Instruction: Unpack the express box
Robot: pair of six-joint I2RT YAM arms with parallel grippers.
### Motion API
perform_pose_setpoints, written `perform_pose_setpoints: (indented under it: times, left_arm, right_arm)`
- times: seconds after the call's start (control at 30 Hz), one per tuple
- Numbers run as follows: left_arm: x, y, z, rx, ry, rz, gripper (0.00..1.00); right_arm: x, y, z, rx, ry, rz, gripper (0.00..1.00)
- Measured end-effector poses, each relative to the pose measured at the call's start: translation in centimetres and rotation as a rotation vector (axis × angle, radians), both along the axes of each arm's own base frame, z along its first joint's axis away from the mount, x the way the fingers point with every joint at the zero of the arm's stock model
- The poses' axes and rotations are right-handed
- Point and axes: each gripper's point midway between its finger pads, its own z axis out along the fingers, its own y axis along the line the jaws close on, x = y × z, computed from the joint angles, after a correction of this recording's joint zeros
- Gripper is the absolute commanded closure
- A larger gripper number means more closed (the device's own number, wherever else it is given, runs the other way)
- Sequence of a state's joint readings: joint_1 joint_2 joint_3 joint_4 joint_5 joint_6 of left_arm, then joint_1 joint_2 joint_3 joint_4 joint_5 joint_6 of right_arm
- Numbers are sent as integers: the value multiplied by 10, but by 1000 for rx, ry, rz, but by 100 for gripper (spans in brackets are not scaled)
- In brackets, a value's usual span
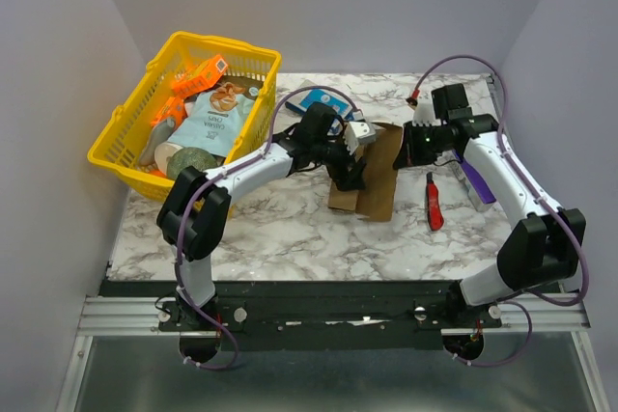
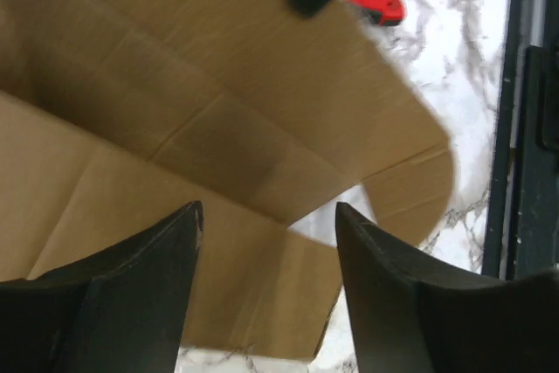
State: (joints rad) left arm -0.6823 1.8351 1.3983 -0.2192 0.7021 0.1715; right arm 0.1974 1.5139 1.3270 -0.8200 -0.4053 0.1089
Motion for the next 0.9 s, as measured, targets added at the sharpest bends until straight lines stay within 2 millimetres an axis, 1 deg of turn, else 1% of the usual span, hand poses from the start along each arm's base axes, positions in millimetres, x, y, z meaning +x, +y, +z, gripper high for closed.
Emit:
perform_pose_setpoints:
  times: [0.07,0.23,0.4,0.47,0.63,0.8,0.9]
  left_arm:
    - [9,4,-9,43,-30,48,1]
    - [39,12,-14,140,-144,231,1]
    - [55,24,-19,215,-176,333,1]
    - [58,27,-24,233,-177,351,1]
    - [63,37,-48,296,-134,403,1]
    - [64,39,-50,292,-100,431,2]
    - [64,42,-50,265,-54,424,2]
  right_arm:
    - [-5,-4,4,-8,-4,15,100]
    - [-13,-11,12,11,-1,5,100]
    - [-23,-7,19,56,-6,26,99]
    - [-23,-9,20,58,-8,20,100]
    - [-24,-14,22,98,6,6,100]
    - [-24,-20,21,101,10,-2,100]
    - [-23,-28,14,80,3,6,100]
